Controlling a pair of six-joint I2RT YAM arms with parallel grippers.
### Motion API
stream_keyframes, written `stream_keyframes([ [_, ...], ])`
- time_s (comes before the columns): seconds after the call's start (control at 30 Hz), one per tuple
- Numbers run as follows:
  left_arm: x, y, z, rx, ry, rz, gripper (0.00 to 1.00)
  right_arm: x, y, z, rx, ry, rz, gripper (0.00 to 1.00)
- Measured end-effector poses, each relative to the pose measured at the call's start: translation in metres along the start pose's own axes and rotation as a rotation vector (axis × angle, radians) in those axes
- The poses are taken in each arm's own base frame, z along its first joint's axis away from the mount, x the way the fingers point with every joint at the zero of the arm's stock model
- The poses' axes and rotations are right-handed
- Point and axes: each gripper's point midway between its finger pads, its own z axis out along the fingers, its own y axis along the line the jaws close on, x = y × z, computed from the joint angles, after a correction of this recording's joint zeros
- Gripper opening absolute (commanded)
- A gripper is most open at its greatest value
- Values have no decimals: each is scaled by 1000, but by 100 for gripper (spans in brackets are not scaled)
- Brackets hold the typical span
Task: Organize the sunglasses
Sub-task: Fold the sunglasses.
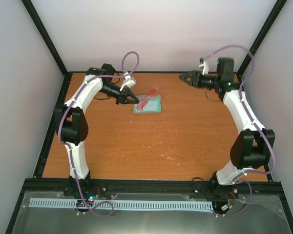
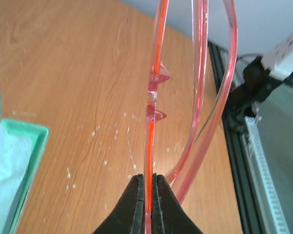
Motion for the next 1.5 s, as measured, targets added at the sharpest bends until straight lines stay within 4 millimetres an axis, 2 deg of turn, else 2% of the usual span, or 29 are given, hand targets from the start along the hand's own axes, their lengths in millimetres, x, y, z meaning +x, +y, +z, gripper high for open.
stream_keyframes([
  [0.03, 8, 1, 3, -2, 24, 5, 1, -24, 11, -8, 24, -14, -73, 44],
  [0.13, 29, 5, 11, -10, 94, 32, 1, -60, 41, -14, 39, -13, -242, 44],
  [0.2, 37, 5, 15, -13, 131, 67, 1, -65, 52, -11, 39, 16, -310, 44],
  [0.3, 43, 6, 22, -13, 175, 121, 1, -47, 53, 4, 27, 119, -325, 46],
  [0.4, 47, 6, 27, -9, 203, 155, 1, -10, 41, 31, 5, 266, -277, 49],
  [0.53, 50, 4, 32, -1, 220, 177, 1, 44, 31, 55, -47, 433, -171, 59],
  [0.57, 50, 4, 33, 1, 221, 180, 1, 51, 31, 56, -57, 453, -150, 68],
  [0.6, 50, 4, 33, 3, 222, 181, 1, 58, 30, 56, -68, 470, -132, 93],
  [0.63, 51, 4, 33, 5, 222, 181, 1, 64, 31, 55, -78, 484, -120, 99],
  [0.8, 56, 3, 36, 16, 223, 166, 1, 80, 42, 40, -81, 500, -109, 100],
  [0.9, 56, 4, 38, 29, 211, 156, 1, 83, 50, 25, -22, 483, -190, 100],
  [1.07, 60, 5, 46, 59, 200, 135, 1, 97, 68, -4, 12, 389, -494, 100],
  [1.2, 59, 0, 55, 86, 197, 135, 1, 120, 66, -20, 4, 254, -753, 100],
  [1.3, 56, -4, 58, 99, 187, 137, 1, 126, 60, -17, -12, 211, -856, 100],
  [1.5, 54, -6, 60, 110, 176, 133, 1, 119, 43, 10, -94, 199, -928, 100],
])
